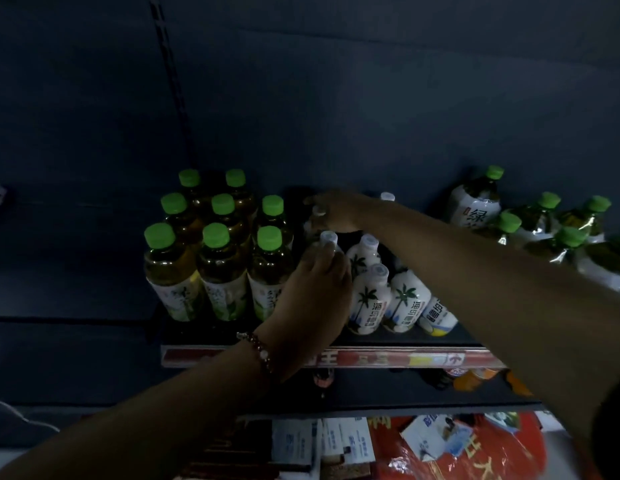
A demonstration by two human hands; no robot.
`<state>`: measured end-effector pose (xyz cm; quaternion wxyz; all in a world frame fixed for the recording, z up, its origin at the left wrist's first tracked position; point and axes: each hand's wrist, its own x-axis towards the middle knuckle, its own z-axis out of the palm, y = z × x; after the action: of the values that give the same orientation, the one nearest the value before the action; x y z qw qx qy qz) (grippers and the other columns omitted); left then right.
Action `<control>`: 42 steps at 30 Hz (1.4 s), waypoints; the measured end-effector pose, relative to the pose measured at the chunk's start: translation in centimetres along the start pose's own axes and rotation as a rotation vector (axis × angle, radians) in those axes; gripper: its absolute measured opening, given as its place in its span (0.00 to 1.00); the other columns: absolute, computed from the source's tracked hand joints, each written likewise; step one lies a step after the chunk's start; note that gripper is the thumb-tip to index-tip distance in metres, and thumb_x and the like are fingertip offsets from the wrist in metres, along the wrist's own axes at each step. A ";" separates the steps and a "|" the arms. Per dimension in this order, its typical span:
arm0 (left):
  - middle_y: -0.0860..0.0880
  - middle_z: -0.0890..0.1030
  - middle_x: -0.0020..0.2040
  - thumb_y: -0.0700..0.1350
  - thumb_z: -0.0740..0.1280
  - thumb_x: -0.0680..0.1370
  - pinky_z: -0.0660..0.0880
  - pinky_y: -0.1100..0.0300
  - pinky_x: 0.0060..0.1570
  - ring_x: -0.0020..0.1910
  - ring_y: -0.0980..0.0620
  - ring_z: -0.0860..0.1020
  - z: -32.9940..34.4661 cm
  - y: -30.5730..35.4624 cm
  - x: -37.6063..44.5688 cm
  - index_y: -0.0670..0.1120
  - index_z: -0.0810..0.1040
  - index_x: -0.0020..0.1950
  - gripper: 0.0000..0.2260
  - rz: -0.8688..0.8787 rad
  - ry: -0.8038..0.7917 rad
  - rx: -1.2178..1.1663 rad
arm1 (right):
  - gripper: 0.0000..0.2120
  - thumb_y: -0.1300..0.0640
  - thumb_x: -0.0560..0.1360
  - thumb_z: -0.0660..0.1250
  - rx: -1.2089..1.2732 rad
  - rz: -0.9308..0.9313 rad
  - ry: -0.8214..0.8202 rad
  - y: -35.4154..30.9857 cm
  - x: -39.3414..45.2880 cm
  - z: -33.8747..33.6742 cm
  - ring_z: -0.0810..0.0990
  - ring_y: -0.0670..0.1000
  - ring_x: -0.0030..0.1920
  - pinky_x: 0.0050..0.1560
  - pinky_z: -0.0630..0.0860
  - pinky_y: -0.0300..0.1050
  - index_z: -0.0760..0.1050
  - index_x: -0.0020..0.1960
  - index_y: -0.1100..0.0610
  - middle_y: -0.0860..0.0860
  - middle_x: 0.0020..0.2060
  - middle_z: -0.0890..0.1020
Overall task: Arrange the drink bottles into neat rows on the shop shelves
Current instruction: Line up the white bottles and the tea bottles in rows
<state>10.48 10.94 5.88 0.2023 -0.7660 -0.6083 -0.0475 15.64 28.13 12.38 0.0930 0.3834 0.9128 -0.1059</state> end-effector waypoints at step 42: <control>0.48 0.78 0.66 0.59 0.60 0.74 0.60 0.51 0.68 0.67 0.47 0.73 2.5 2.7 2.6 0.48 0.73 0.72 0.28 -0.008 0.095 -0.415 | 0.11 0.44 0.74 0.69 0.197 0.372 0.206 11.9 -19.4 5.7 0.76 0.50 0.46 0.40 0.70 0.43 0.71 0.45 0.48 0.46 0.45 0.76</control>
<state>13.23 13.72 3.74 0.0684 -0.7856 -0.5784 -0.2088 38.06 21.61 10.31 -0.0208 0.5609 0.8164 -0.1359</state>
